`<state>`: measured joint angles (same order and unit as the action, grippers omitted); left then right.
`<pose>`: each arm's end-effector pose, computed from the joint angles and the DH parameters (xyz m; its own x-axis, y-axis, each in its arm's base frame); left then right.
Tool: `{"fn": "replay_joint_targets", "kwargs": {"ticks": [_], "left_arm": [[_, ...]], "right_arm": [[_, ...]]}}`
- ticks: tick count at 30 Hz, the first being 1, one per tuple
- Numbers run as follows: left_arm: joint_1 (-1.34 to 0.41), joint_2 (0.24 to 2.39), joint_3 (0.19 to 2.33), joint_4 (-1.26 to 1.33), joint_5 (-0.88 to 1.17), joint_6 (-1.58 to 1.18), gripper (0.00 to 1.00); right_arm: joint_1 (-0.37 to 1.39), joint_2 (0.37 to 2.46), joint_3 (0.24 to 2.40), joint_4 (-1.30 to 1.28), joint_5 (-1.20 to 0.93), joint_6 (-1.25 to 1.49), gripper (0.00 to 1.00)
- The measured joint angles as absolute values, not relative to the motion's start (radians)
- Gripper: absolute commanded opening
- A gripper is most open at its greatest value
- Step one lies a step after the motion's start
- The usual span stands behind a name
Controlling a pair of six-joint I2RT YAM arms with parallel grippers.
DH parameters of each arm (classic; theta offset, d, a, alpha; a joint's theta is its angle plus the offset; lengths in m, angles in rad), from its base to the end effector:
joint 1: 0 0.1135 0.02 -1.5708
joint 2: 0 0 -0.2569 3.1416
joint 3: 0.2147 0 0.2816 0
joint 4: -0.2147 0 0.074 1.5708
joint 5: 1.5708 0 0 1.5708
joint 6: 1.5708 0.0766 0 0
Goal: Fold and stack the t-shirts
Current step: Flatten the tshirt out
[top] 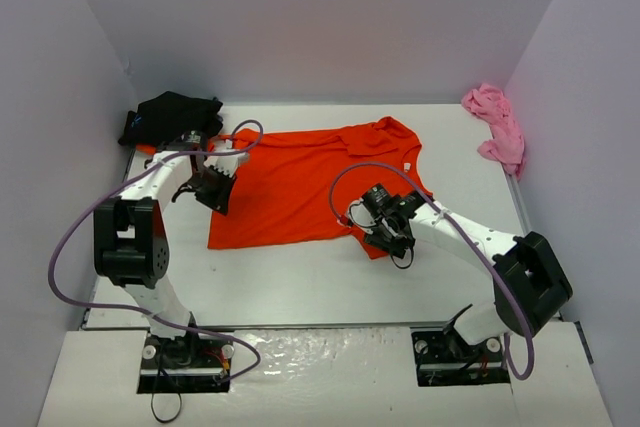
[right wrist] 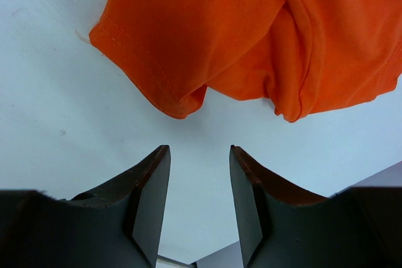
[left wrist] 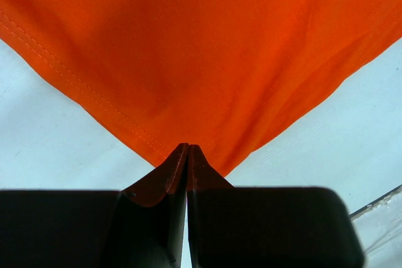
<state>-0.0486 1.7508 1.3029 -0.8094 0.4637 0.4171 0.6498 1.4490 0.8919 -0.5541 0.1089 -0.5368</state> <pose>0.3818 -0.0529 0.1656 -0.7953 0.4014 -0.4543 0.5506 0.7919 -0.2641 0.2603 0.1874 0.1394 -0.3253 -0.8856 -0.3314 -0.8488 0.4279 -0.3106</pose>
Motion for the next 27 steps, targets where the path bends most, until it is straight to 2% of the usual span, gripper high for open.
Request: {"fn": "replay_joint_targets", "kwargs": {"ticks": [8, 15, 17, 20, 27], "left_arm": [[-0.050, 1.768, 1.303, -0.794, 0.467, 0.408, 0.00], [-0.051, 1.790, 1.303, -0.784, 0.466, 0.407, 0.00], [-0.051, 1.794, 1.303, -0.783, 0.466, 0.407, 0.00], [-0.051, 1.798, 1.303, -0.782, 0.466, 0.407, 0.00], [-0.052, 1.806, 1.303, -0.780, 0.466, 0.407, 0.00]], "right_arm": [[0.650, 1.465, 0.890, -0.556, 0.105, -0.552, 0.39], [0.650, 1.563, 0.890, -0.538, 0.069, -0.570, 0.36], [0.650, 1.592, 0.890, -0.530, 0.058, -0.573, 0.31], [0.650, 1.626, 0.890, -0.512, 0.041, -0.576, 0.02], [0.650, 1.650, 0.898, -0.462, 0.037, -0.576, 0.00]]}}
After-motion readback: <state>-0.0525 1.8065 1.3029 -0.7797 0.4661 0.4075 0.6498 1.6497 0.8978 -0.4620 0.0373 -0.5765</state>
